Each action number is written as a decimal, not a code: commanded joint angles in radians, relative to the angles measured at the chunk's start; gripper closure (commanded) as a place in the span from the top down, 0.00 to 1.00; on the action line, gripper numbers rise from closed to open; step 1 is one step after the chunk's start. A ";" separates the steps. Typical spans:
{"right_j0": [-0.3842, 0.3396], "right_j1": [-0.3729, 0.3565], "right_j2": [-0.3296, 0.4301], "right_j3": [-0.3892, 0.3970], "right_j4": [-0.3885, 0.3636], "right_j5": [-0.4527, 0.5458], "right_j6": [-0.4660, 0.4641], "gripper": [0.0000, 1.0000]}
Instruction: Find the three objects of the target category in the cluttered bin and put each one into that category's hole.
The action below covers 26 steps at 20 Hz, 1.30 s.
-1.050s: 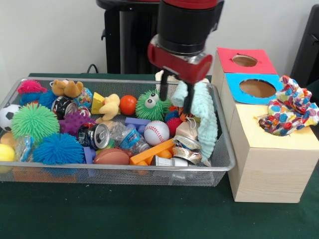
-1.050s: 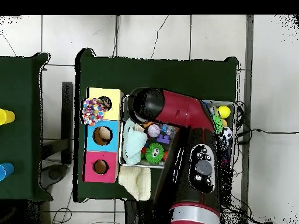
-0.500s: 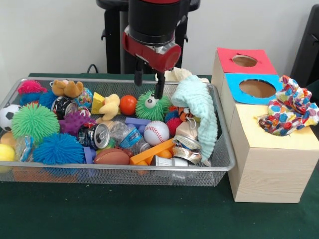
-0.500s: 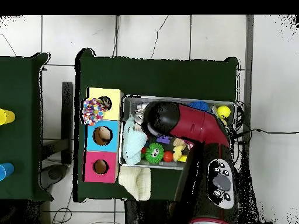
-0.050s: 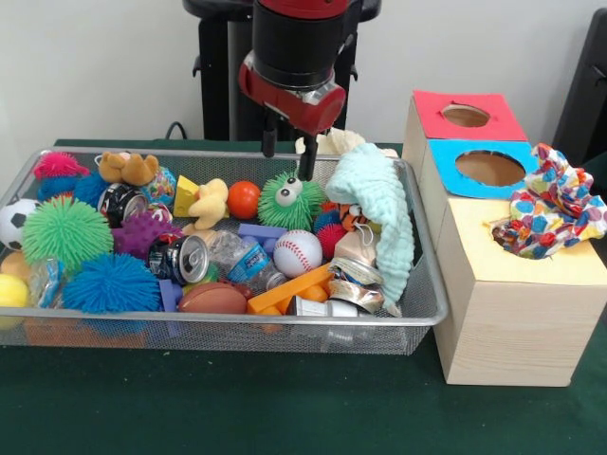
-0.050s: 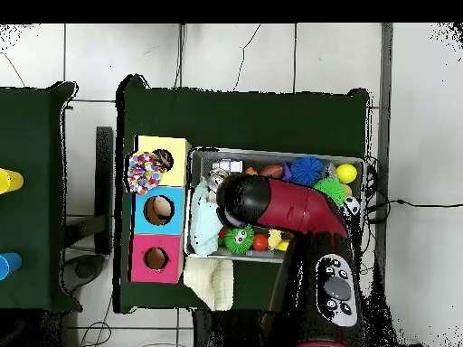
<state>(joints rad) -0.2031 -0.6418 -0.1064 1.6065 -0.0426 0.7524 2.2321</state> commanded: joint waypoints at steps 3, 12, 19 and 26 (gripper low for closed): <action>-0.066 0.014 0.128 0.168 -0.094 -0.128 -0.117 1.00; -0.105 0.175 0.130 0.154 -0.185 -0.336 -0.043 1.00; -0.109 0.290 0.111 0.079 -0.234 -0.416 -0.018 1.00; -0.041 0.426 0.018 -0.054 -0.267 -0.480 0.035 1.00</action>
<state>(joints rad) -0.2717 -0.4410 -0.0763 1.6786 -0.2250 0.3744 2.2318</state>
